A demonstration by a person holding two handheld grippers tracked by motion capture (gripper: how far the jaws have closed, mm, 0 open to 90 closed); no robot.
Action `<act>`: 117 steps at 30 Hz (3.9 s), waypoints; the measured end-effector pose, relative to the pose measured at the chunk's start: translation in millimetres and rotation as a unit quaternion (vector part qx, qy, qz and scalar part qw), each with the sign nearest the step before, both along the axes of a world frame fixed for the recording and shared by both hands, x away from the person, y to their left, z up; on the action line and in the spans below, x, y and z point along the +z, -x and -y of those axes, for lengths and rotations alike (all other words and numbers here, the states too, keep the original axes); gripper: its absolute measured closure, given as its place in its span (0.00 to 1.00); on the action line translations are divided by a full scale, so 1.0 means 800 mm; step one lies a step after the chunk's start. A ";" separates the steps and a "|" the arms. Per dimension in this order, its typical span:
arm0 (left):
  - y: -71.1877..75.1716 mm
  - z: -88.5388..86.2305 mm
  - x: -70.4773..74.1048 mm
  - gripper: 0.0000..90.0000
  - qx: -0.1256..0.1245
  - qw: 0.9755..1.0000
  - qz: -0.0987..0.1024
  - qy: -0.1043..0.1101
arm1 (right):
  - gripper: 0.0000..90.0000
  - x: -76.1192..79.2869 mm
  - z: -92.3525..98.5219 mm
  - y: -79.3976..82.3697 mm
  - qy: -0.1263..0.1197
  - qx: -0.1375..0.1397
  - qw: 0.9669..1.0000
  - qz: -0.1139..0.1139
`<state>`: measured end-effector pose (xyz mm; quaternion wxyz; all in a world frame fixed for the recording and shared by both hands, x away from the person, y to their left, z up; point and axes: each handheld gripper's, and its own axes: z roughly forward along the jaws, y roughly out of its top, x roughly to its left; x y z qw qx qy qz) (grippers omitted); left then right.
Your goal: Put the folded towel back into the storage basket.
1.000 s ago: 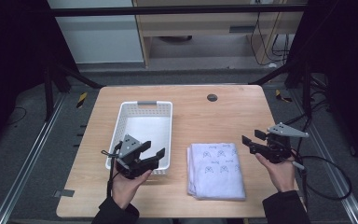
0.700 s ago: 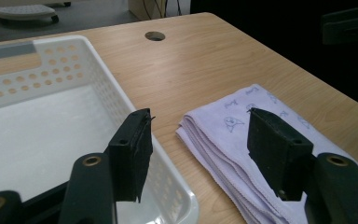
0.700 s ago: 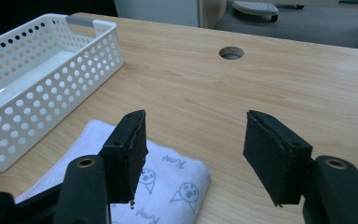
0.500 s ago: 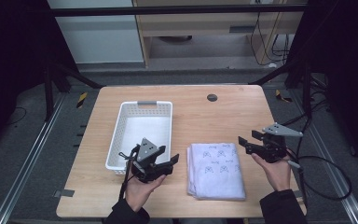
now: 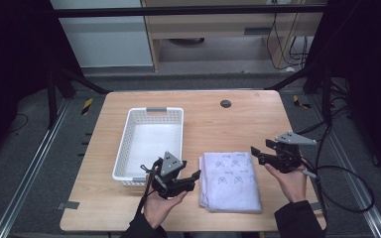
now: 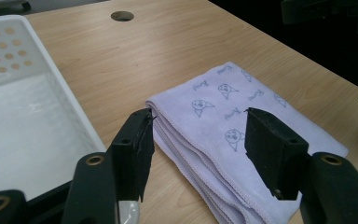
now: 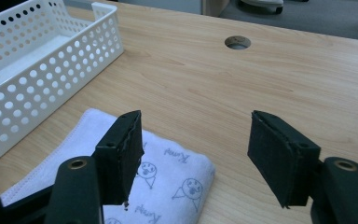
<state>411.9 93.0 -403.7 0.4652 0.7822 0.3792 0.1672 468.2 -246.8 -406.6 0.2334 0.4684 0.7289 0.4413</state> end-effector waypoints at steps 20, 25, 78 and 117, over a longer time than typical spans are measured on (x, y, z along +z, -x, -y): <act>0.010 0.041 -0.033 0.47 -0.019 0.999 -0.016 -0.042 | 0.38 -0.031 0.005 -0.005 -0.014 0.011 1.000 -0.019; 0.010 0.047 -0.042 0.47 -0.019 0.998 -0.021 -0.048 | 0.38 -0.036 0.001 -0.007 -0.003 0.012 1.000 -0.024; -0.008 0.064 -0.118 0.43 0.005 0.993 -0.093 -0.068 | 0.48 -0.105 -0.020 -0.029 0.030 0.019 0.993 -0.108; 0.002 0.063 -0.113 0.82 0.000 0.994 -0.105 -0.013 | 0.83 -0.100 -0.021 -0.022 -0.022 0.017 0.992 -0.125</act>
